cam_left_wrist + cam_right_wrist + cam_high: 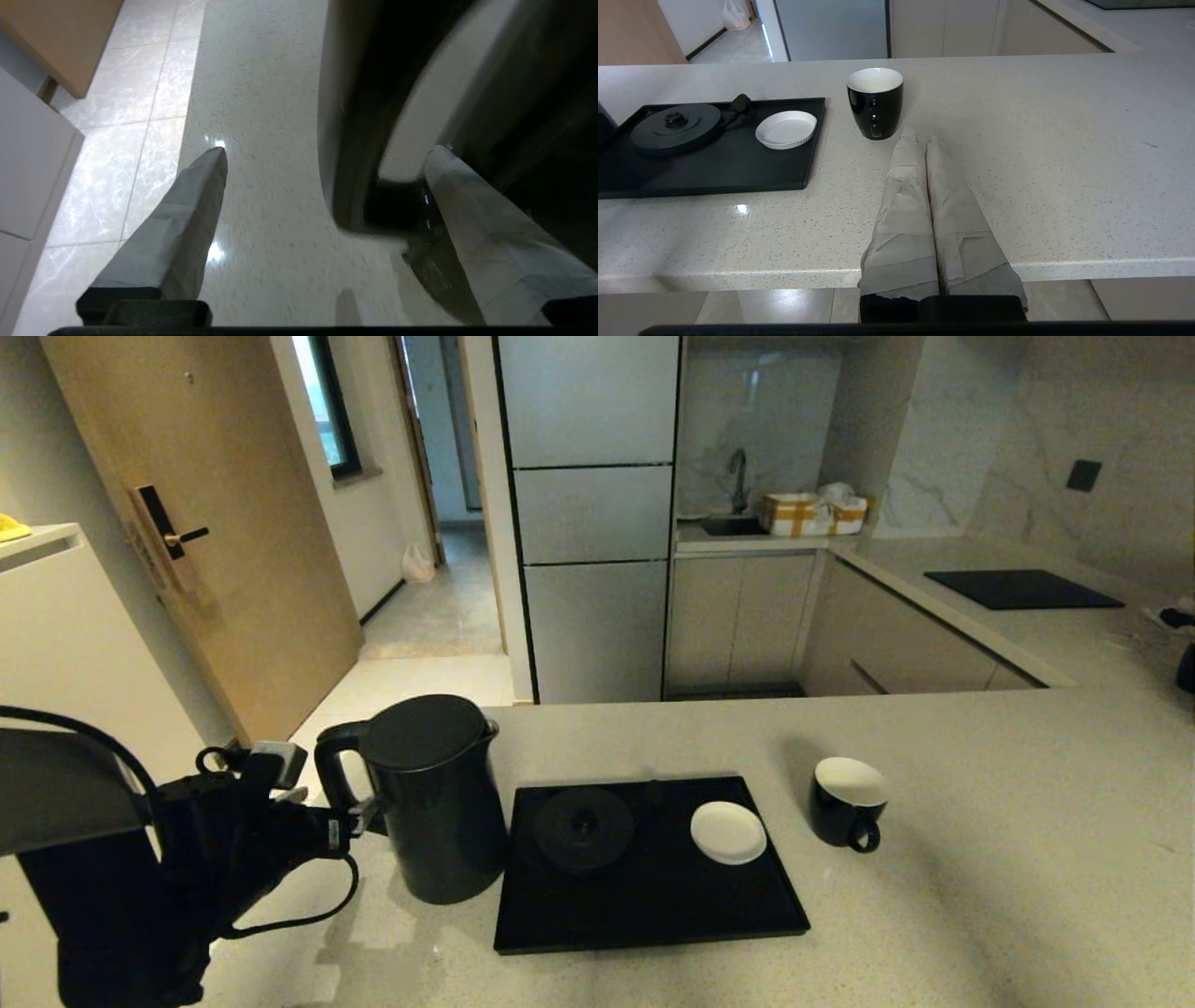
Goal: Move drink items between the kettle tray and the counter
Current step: Place it on the left
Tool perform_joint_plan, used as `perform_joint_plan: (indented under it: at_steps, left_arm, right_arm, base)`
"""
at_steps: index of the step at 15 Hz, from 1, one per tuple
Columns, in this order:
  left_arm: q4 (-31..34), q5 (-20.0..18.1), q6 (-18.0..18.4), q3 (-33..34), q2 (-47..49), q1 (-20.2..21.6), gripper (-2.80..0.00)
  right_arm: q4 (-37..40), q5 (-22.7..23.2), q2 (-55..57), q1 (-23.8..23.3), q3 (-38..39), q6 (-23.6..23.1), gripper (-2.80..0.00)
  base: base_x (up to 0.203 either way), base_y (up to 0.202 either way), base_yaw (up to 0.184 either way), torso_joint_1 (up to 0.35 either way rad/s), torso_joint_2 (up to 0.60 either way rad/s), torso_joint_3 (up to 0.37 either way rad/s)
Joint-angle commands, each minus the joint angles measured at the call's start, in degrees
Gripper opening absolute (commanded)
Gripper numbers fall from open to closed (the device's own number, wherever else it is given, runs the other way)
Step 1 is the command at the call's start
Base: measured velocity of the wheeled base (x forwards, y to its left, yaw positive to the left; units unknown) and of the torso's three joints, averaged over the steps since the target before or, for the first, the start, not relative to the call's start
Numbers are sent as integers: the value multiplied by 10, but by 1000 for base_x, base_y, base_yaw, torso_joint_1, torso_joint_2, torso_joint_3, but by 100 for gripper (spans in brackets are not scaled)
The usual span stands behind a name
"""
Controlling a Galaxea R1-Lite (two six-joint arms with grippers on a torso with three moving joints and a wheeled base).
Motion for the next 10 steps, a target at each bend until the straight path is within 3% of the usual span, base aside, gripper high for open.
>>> perform_joint_plan:
  at_steps: [1, 10]
  left_arm:
    - [-9, -1, -1, 22, -10, 9, 0]
    - [-31, -11, -4, 95, -72, 28, 0]
  right_arm:
    - [0, 0, 0, 0, 0, 0, -280]
    - [0, 0, 0, 0, 0, 0, -280]
  base:
    - [0, 0, 0, 0, 0, 0]
    - [0, 0, 0, 0, 0, 0]
